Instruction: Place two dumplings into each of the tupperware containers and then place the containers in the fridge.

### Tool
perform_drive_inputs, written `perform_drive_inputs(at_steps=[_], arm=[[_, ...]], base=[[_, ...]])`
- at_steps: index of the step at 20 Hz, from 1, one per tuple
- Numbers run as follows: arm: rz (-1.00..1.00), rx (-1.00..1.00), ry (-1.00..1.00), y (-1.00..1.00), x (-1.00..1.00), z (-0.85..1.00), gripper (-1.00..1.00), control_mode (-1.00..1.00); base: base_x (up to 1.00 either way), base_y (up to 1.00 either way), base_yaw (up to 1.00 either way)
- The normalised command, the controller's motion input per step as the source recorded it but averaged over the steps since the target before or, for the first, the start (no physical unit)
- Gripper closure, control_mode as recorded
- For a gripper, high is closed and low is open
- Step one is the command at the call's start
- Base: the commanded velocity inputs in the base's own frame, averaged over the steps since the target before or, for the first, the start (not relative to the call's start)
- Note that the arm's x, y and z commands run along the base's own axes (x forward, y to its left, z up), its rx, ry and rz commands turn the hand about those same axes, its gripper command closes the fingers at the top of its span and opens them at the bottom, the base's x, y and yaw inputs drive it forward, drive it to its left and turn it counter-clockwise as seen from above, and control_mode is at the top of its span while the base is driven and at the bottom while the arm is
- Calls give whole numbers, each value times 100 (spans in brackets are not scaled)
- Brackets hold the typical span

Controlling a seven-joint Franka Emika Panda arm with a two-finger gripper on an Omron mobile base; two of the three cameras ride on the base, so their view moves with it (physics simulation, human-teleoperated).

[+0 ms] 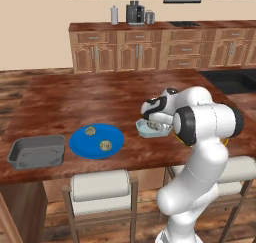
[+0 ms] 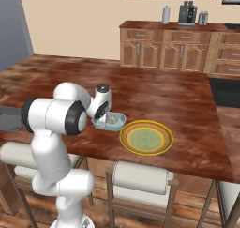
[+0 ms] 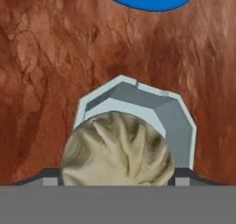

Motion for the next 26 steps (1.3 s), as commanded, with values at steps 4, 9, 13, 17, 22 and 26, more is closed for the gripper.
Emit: perform_drive_inputs(at_steps=[4, 9, 13, 17, 22, 26], arm=[[9, -4, 6, 0, 31, -36, 100, -100], [8, -2, 3, 0, 26, -27, 100, -100], [7, -1, 1, 0, 24, -14, -100, -100], [6, 0, 0, 0, 10, -3, -100, -100], [7, 0, 0, 0, 8, 0, -100, -100], [8, 0, 0, 0, 13, 0, -100, -100]], base=[[0, 0, 0], [0, 0, 0], [0, 0, 0], [0, 0, 0], [0, 0, 0], [0, 0, 0]])
